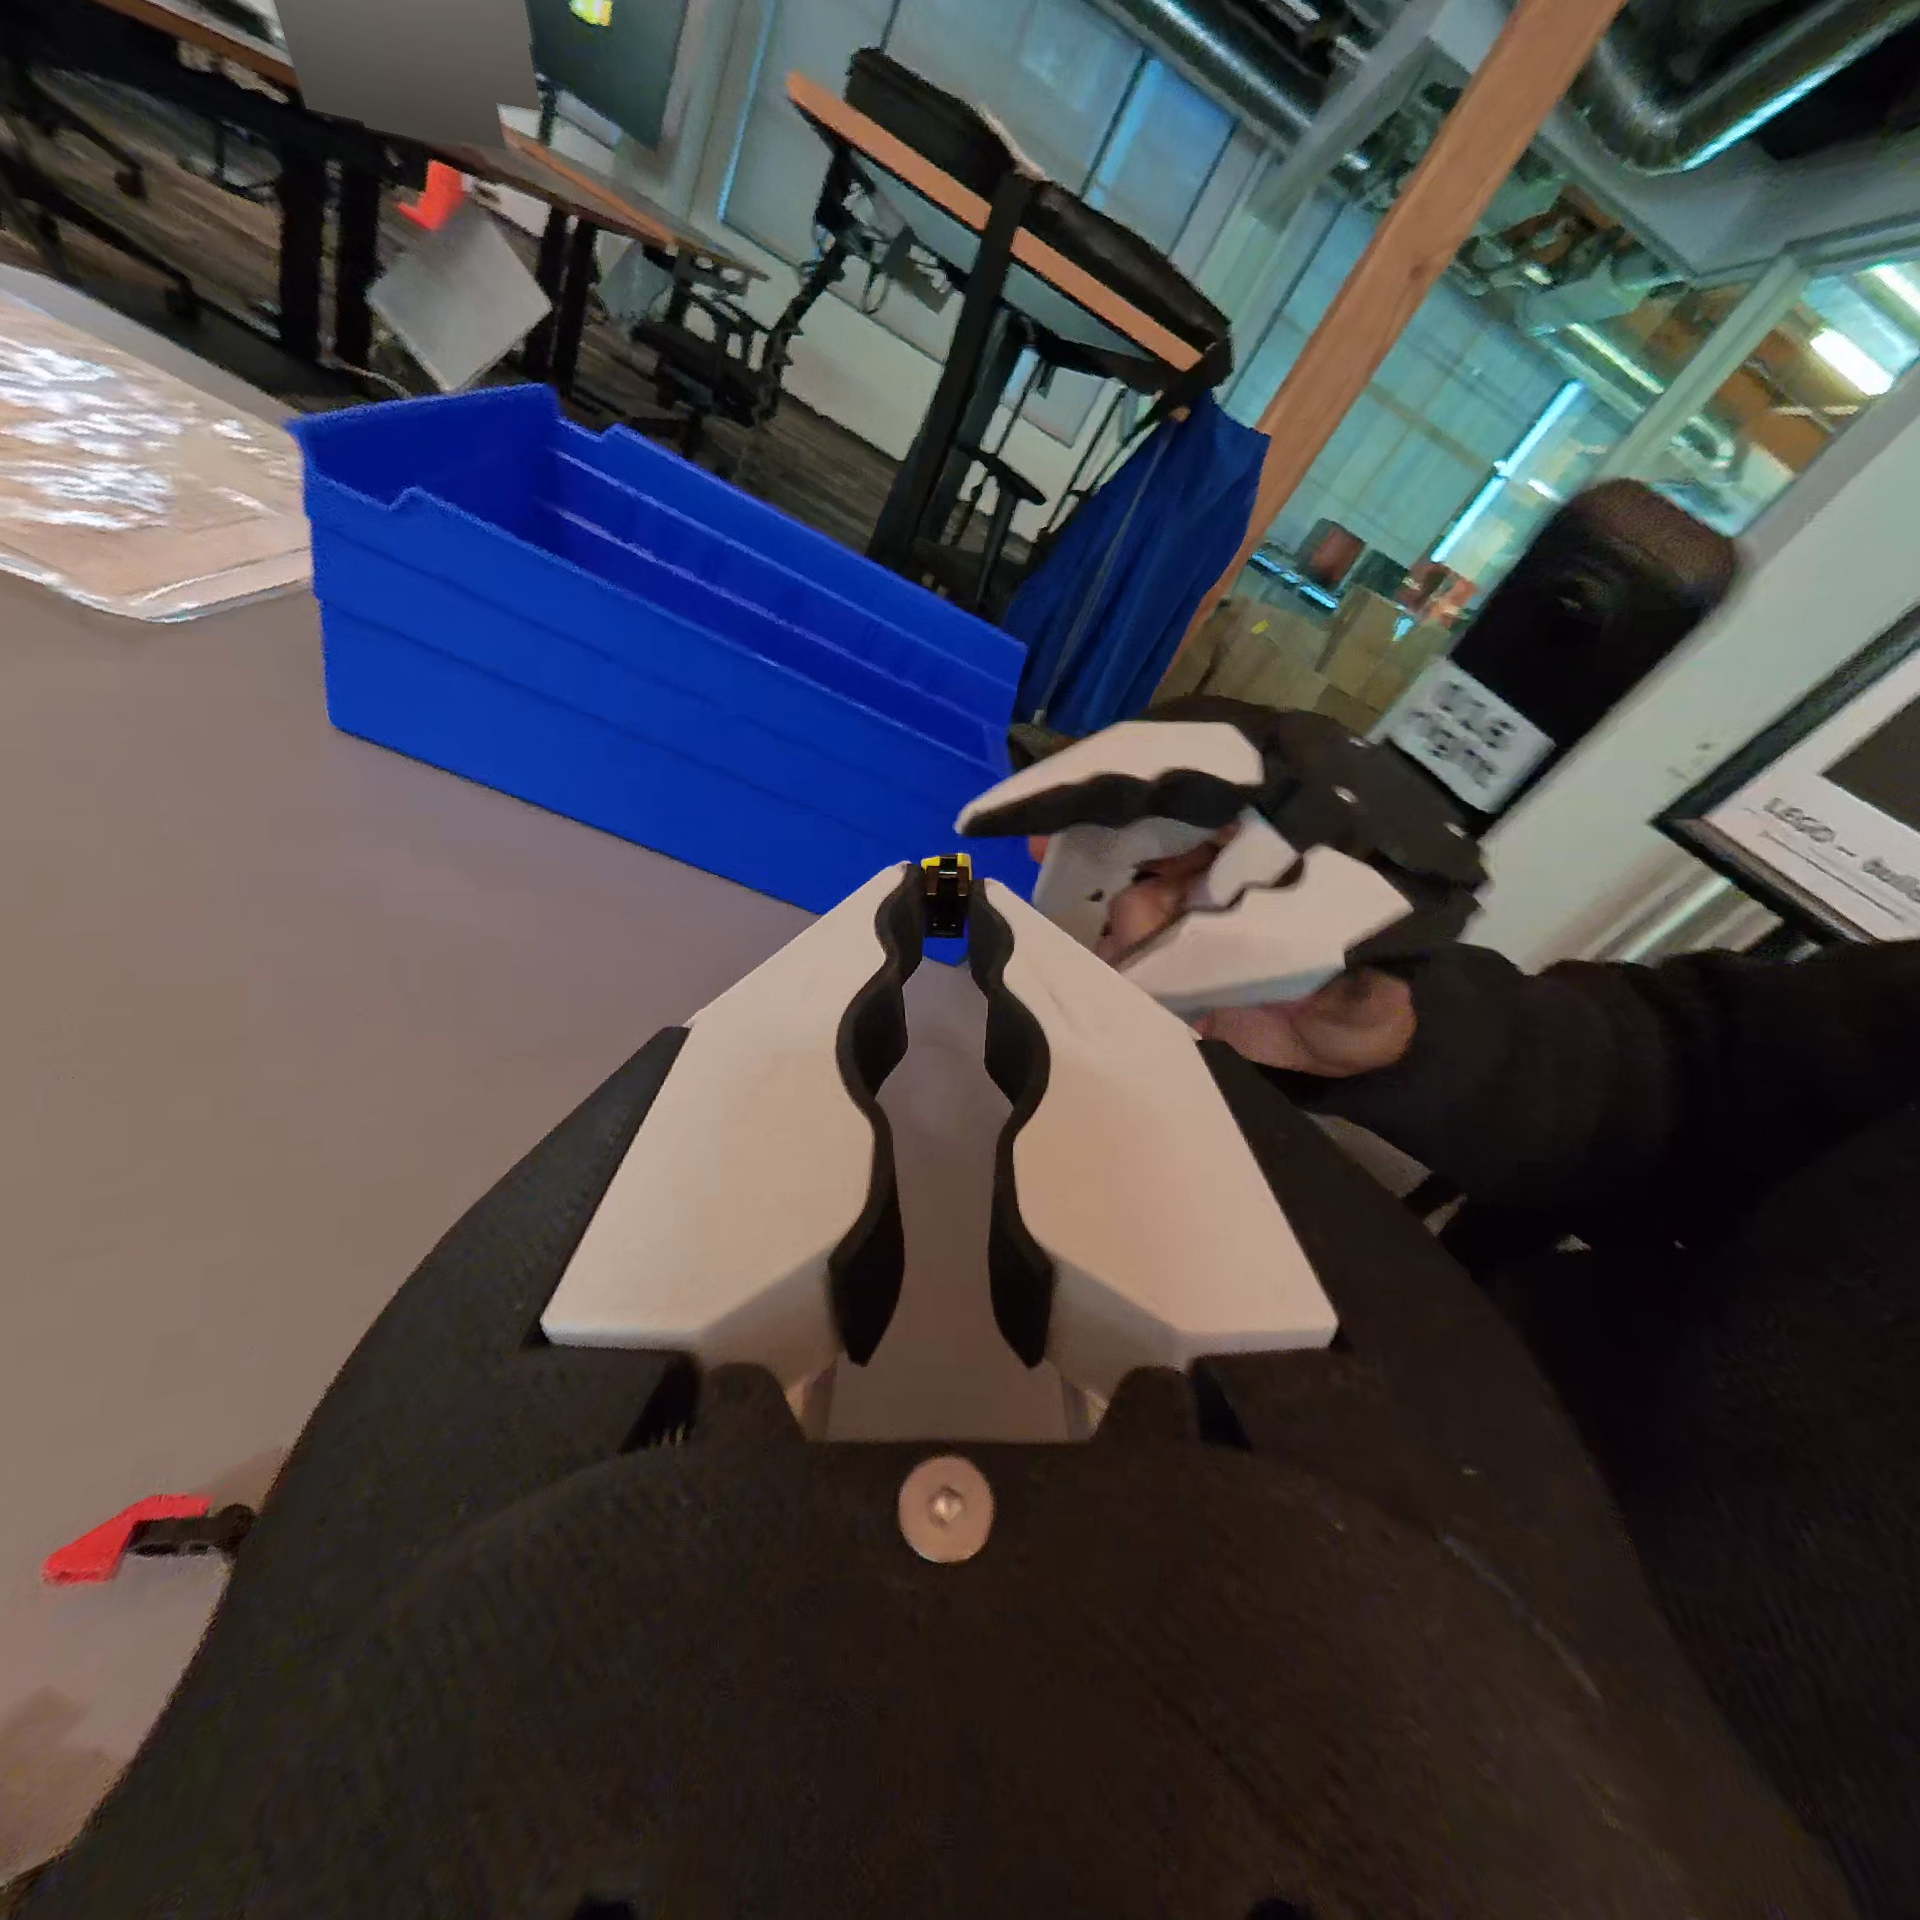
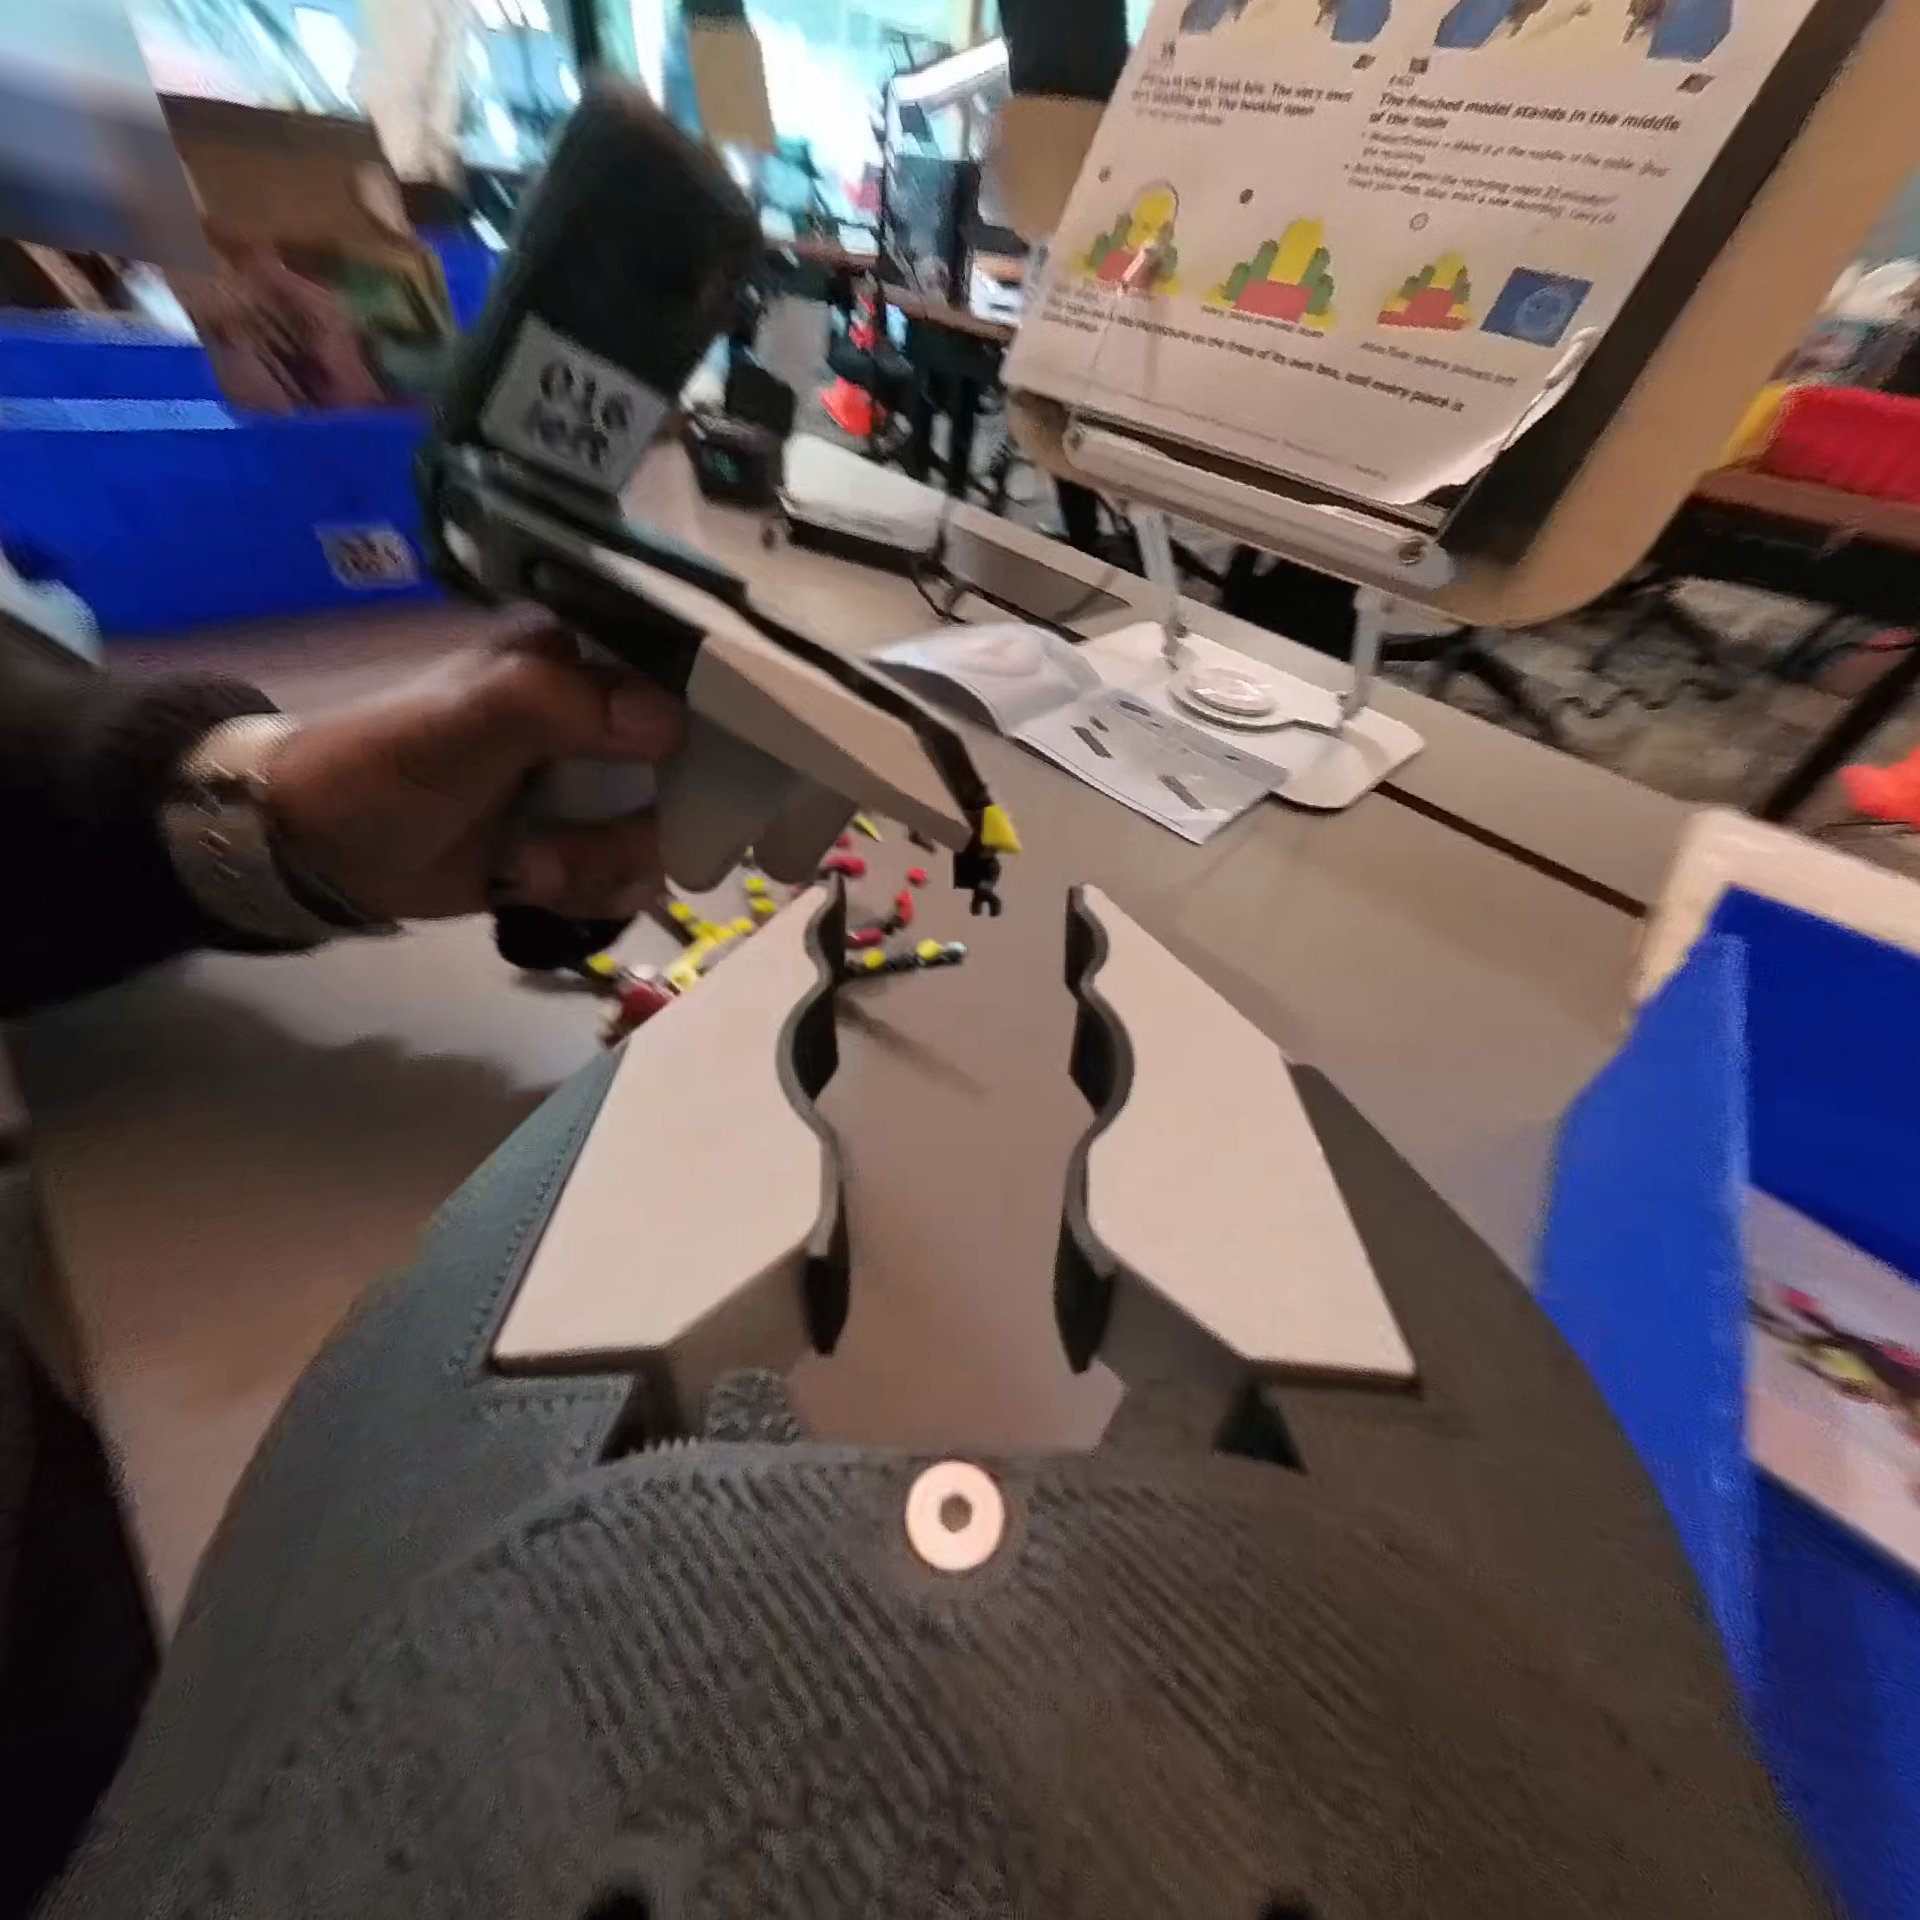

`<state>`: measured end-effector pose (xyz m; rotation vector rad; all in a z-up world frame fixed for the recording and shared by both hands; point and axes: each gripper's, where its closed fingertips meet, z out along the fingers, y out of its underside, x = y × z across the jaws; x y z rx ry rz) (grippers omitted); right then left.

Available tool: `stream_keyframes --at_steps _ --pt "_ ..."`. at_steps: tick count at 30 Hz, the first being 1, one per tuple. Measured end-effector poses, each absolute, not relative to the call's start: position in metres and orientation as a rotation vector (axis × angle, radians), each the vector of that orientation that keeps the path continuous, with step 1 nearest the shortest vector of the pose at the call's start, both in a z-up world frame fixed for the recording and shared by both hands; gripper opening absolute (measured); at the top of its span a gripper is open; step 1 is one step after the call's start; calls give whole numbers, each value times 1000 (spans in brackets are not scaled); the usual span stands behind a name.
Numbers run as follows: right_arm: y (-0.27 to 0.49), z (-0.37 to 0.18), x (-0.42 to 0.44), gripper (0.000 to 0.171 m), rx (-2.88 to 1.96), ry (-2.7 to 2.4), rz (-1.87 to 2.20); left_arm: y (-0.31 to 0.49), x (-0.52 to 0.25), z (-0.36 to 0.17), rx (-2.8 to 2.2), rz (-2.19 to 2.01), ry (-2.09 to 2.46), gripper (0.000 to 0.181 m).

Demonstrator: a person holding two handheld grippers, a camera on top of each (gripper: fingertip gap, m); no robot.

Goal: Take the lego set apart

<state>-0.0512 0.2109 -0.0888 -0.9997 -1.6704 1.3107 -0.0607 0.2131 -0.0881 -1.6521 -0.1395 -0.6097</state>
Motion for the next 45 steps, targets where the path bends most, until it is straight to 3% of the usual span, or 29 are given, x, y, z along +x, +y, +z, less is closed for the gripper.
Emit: stream_keyframes --at_steps 3,7,11,21,45 --pt "205 -77 -49 42 -1053 -1668 1616 200 -61 -80 -1606 -638 -107 5" --pt "194 -60 -45 24 -1100 -1605 2017 182 -54 -67 -1553 -634 -28 5" --pt "179 -58 -46 18 -1112 -1620 2210 172 -43 -63 -1560 -580 38 5" --pt "162 -63 -47 8 -1164 -1652 2372 164 -39 -63 -1587 -591 51 5" --pt "166 -58 -48 5 -1246 -1568 2221 167 -39 -64 -1631 -651 -5 7"
